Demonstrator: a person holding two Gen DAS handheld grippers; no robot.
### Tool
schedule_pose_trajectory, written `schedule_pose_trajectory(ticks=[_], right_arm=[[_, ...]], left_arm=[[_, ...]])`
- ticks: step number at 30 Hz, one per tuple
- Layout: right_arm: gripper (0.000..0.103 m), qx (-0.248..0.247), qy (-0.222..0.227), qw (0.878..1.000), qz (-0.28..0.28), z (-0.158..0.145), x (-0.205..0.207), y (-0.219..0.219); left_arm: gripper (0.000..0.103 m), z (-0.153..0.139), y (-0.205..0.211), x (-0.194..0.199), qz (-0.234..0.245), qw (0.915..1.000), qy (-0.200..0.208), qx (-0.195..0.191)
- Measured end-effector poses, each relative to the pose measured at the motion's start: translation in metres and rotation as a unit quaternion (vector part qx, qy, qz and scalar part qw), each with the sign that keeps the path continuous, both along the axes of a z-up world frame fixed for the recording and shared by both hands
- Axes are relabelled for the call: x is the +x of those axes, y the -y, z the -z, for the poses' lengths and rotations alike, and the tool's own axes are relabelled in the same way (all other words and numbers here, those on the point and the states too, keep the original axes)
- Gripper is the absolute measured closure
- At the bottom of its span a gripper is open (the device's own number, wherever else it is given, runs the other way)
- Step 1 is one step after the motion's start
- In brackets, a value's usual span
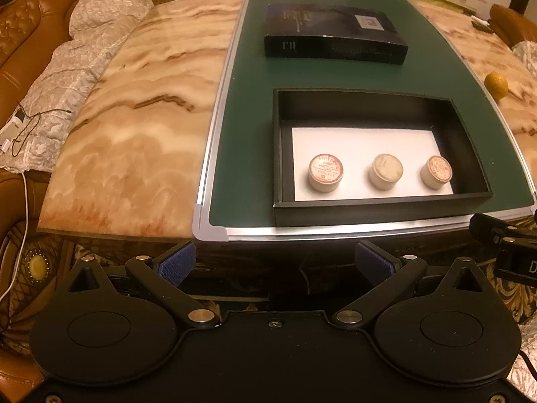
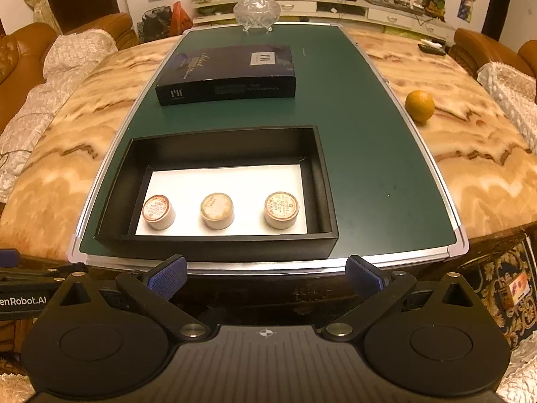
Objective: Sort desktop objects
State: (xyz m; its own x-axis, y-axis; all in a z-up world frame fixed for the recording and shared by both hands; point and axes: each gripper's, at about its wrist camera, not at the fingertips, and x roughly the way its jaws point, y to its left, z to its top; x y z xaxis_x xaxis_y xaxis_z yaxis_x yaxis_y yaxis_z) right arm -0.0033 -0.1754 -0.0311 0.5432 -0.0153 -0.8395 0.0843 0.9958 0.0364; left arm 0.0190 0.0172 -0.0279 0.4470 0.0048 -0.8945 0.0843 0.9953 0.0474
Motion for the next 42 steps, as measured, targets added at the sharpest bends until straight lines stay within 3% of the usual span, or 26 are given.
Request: schedule_pose_trajectory(ticks=[16, 21, 24, 30, 33, 37, 39, 42], right_arm=[[0.0, -0.024, -0.01, 1.0, -0.015, 0.01, 0.021, -0.006], [0.0, 0.034, 0.016, 0.999, -0.018, 0.006, 0.045, 0.014], [0.0, 0.056, 0.031, 0.998, -0.019, -0.001, 0.068, 0.026], [0.0, 0.02, 0.036, 0.999, -0.033, -0.014, 0.141, 0.047], [0.0, 0.002, 0.043, 0.999, -0.029, -0.016, 0.183, 0.06], [0.0, -0.03, 0.046, 0.998, -0.032, -0.003, 0.244, 0.072], [0.0, -0.028, 0.043, 0.998, -0.028, 0.008, 0.274, 0.081], [0.0, 0.029, 0.033, 0.999, -0.028, 0.025, 0.316, 0.1]], left_arm=[[0.0, 0.011, -0.005, 0.021, -0.006, 1.0, 0.0, 0.002], [0.0, 0.01, -0.006, 0.053, -0.002, 0.9999, 0.009, 0.004], [0.0, 0.005, -0.004, 0.085, 0.004, 0.9996, 0.027, 0.013], [0.0, 0.0, -0.004, 0.172, 0.006, 0.9982, 0.057, 0.02], [0.0, 0.007, -0.003, 0.223, -0.001, 0.9984, 0.053, 0.017], [0.0, 0.023, -0.004, 0.288, -0.012, 0.9993, 0.033, -0.015], [0.0, 0.031, -0.003, 0.318, -0.019, 0.9991, 0.028, -0.025], [0.0, 0.041, 0.004, 0.352, -0.012, 0.9992, 0.028, -0.028]])
